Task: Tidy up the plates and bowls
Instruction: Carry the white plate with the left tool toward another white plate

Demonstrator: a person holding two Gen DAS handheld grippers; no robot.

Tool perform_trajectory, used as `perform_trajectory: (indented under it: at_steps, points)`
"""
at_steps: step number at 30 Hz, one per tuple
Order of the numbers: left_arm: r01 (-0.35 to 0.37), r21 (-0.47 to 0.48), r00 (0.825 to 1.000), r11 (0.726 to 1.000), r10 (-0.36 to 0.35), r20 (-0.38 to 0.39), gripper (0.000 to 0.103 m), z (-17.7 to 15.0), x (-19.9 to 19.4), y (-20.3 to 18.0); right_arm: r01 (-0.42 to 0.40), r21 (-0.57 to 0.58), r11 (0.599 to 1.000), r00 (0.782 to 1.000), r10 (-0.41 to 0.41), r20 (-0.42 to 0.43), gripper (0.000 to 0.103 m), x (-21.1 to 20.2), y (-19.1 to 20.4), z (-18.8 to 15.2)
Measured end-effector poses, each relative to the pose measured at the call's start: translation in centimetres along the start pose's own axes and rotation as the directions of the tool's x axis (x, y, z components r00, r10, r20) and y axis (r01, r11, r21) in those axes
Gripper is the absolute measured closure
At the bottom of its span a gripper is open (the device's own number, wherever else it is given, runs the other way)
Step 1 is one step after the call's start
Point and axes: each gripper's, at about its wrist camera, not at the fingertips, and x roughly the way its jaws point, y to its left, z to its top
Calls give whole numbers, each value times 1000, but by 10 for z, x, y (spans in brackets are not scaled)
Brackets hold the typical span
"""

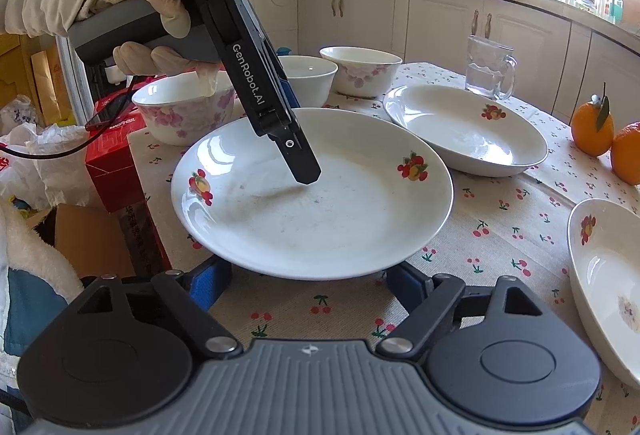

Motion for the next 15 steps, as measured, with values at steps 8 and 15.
perform_trajectory:
  at_steps: [8, 15]
  points:
    - [38, 6, 999, 999, -38, -8, 28, 1, 0, 0, -1, -22, 1000, 1000, 1, -2, 13, -4, -3, -2]
    - [70, -13, 997, 997, -70, -13, 28, 1, -2, 3, -8, -13, 1000, 1000, 8, -2, 12, -4, -3, -2]
